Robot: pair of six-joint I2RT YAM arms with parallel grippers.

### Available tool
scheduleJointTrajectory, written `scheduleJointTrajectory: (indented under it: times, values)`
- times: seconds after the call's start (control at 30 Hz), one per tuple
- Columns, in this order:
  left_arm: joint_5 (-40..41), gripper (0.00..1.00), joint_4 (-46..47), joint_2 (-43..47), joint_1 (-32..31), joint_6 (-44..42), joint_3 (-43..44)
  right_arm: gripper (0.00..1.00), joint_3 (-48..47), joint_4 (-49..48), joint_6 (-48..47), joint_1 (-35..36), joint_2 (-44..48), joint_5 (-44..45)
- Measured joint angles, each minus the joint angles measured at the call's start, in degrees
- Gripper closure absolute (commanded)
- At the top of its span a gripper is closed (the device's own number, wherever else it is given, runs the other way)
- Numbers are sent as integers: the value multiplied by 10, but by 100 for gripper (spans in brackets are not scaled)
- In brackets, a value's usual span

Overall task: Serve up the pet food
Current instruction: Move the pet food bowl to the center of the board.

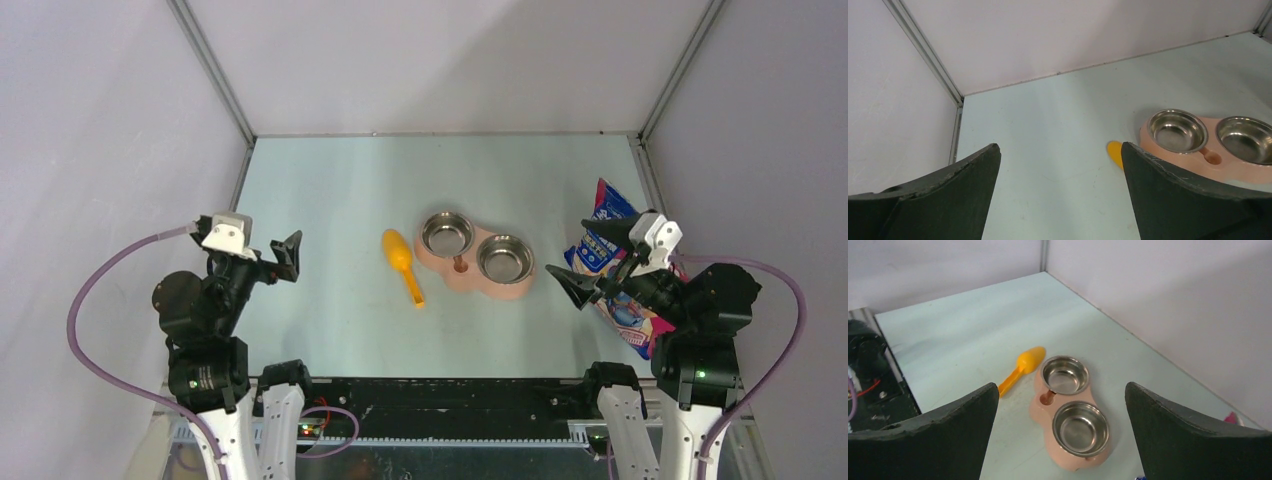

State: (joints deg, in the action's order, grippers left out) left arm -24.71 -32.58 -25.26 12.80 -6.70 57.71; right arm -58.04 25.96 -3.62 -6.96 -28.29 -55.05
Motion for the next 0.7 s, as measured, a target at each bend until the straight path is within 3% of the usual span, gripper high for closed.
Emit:
scheduleJointTrajectory:
  times: [0.27,0.7]
  values:
    - [-10,2,2,0,0,-9,-10,0,14,-2,-22,0,0,-85]
    - [-14,2,8,-4,0,-8,-23,0,40,-14,-16,9,-4,-112]
